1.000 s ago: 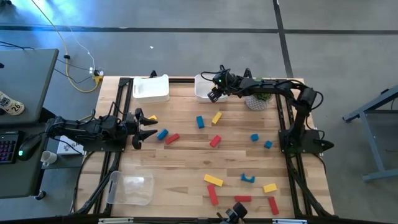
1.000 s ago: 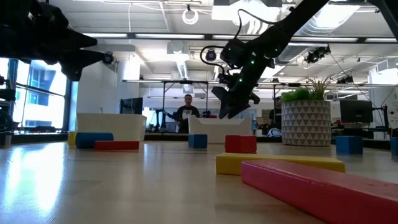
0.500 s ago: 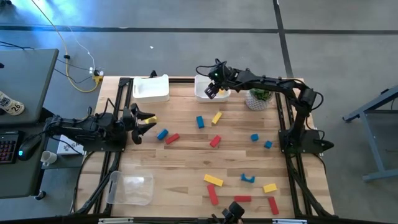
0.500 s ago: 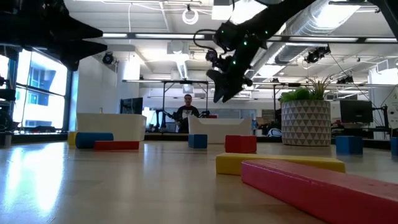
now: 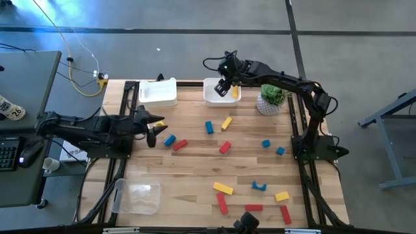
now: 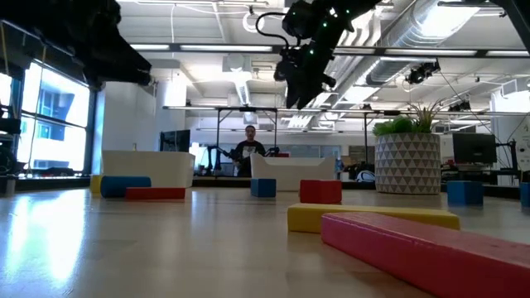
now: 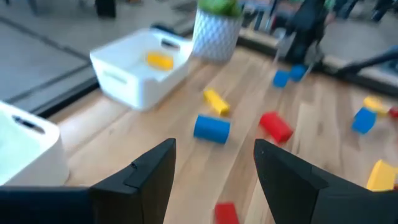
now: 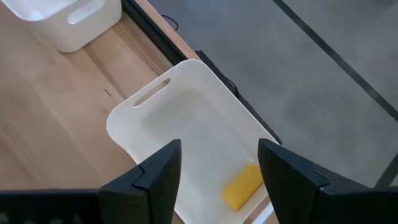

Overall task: Sort & place blocks by color
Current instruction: Put the blue block into the transparent bin

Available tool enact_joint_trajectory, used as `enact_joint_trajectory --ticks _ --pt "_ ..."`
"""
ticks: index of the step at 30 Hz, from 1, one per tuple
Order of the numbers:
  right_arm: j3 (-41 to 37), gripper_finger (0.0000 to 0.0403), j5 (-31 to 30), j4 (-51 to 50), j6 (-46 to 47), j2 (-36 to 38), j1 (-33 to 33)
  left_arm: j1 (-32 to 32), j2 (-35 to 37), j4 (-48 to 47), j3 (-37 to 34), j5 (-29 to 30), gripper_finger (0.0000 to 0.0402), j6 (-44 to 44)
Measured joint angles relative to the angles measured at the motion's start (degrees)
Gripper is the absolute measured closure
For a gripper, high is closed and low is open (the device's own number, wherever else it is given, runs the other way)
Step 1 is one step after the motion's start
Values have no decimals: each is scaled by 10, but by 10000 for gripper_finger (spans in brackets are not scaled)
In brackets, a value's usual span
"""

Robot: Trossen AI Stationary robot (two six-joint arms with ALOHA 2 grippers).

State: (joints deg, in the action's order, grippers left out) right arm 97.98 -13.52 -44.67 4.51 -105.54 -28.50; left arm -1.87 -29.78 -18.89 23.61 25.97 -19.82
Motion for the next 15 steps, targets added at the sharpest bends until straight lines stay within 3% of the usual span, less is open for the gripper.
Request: enact_joint_trajectory --ticks 6,15 --pt "16 203 0 -19 0 0 8 0 -114 -71 58 -16 195 -62" --pt "16 203 -13 -59 10 0 9 -2 -248 -106 107 -51 195 -114"
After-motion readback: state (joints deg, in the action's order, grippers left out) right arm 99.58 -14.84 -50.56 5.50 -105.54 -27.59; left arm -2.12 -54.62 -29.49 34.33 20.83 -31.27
